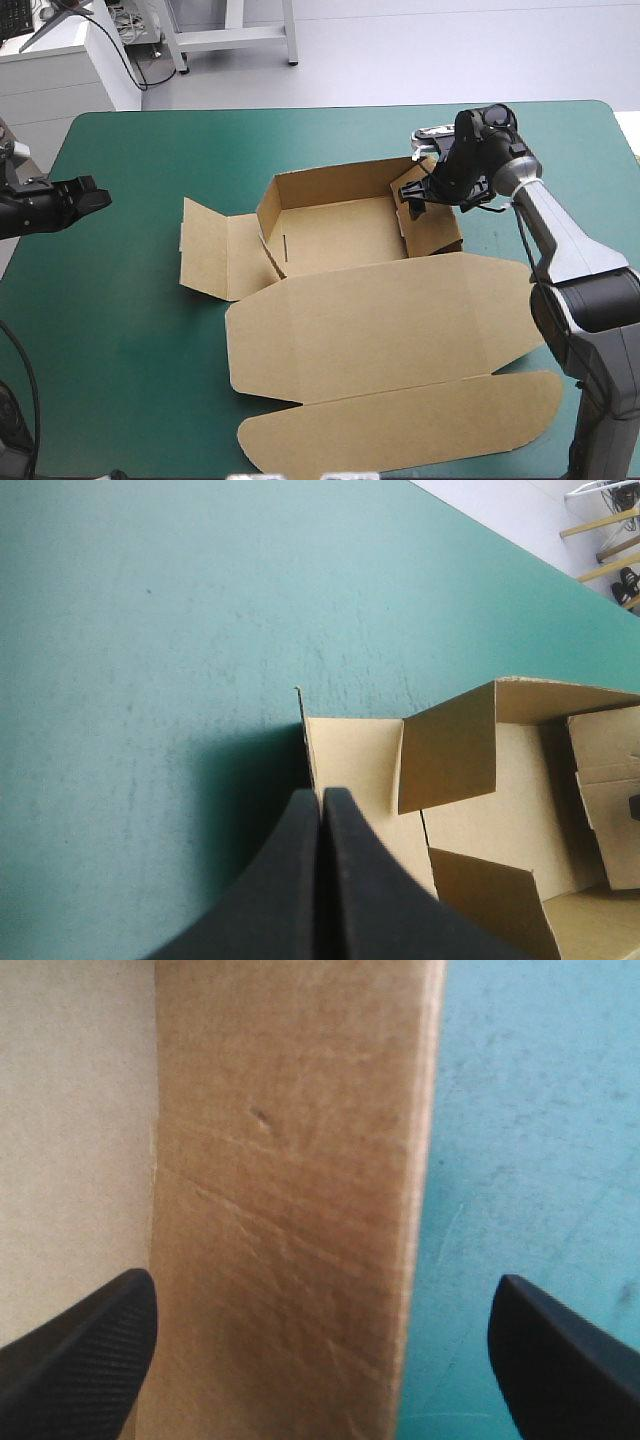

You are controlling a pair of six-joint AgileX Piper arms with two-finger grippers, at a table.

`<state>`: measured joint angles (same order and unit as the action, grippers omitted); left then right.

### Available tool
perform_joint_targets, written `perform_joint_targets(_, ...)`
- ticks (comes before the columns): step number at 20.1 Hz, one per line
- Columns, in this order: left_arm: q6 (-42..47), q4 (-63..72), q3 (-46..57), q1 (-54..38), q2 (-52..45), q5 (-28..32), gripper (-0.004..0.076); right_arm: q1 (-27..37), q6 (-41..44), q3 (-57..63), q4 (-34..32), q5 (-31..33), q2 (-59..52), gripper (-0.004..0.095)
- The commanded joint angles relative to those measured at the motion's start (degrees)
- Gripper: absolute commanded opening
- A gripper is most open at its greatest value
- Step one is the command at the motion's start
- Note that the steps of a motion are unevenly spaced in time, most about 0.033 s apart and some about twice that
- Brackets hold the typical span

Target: Fold the box

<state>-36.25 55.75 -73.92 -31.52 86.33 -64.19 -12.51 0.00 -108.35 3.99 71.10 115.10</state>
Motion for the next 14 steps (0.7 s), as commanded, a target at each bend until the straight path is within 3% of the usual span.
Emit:
perform_joint_targets(1, 0.28, 3.99, -1.37, 0.0, -2.23, 0.58, -0.0009, 0.03, -0.47, -1.31, 0.76, 0.55, -2.4, 0.0782)
perform_joint_targets(3, 0.28, 3.99, -1.37, 0.0, -2.23, 0.58, -0.0009, 0.03, -0.96, -1.31, 1.53, 0.55, -2.29, 0.0655)
perform_joint_targets(4, 0.28, 3.99, -1.37, 0.0, -2.23, 0.58, -0.0009, 0.03, -1.28, -1.31, 1.66, 0.55, -2.29, 0.0542)
perform_joint_targets(7, 0.28, 3.99, -1.37, 0.0, -2.23, 0.43, -0.0009, 0.03, -3.17, -1.31, 1.78, 0.58, -2.19, 0.0028)
perform_joint_targets(14, 0.28, 3.79, -1.37, 0.0, -2.13, 0.31, -0.0009, 0.24, -4.65, -1.97, 1.65, 0.58, -8.62, -0.0019)
